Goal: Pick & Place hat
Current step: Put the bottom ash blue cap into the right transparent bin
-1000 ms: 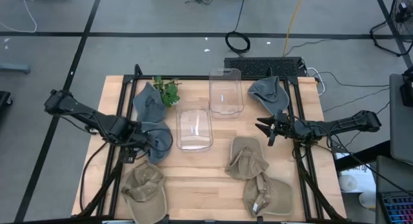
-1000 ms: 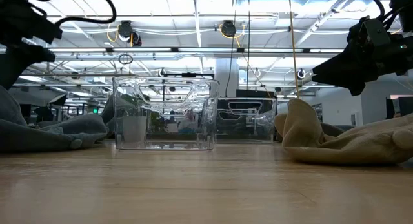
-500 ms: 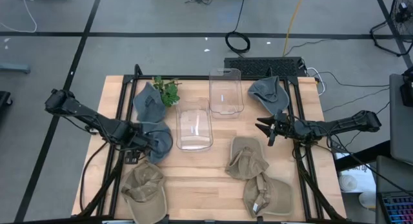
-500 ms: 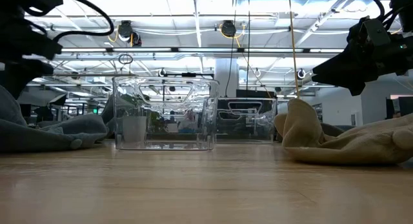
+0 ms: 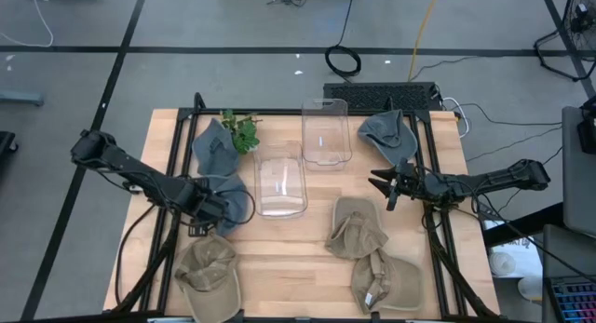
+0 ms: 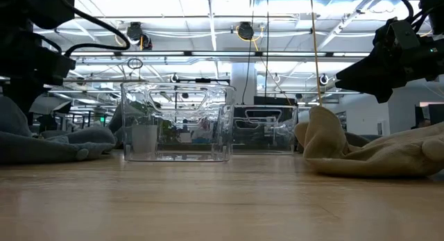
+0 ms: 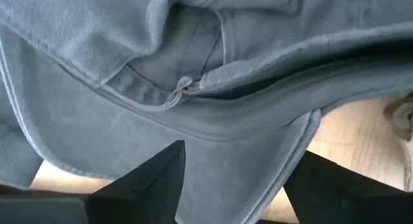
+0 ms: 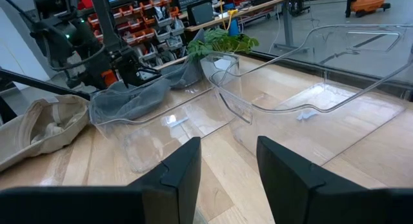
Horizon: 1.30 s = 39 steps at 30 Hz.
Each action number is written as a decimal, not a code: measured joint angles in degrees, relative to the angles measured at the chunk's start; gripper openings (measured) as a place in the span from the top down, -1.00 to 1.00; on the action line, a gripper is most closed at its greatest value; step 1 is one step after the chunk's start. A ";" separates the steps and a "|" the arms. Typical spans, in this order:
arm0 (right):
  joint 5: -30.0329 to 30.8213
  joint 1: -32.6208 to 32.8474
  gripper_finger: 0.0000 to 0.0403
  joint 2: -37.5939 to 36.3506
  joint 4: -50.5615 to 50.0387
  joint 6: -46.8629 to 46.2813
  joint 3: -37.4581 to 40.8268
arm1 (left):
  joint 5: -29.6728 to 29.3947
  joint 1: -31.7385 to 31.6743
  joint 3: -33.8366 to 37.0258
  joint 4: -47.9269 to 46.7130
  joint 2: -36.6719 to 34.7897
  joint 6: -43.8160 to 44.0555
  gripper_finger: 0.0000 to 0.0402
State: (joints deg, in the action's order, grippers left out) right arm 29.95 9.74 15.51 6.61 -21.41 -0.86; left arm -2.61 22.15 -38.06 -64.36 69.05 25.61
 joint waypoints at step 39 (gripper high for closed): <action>0.00 0.00 0.30 -0.01 0.00 0.00 -0.01 | 2.92 0.00 -26.12 -20.51 -9.24 7.21 0.96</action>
State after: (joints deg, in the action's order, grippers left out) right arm 29.95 9.74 15.50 6.61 -21.41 -0.86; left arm 0.30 22.15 -64.19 -84.88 59.81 32.81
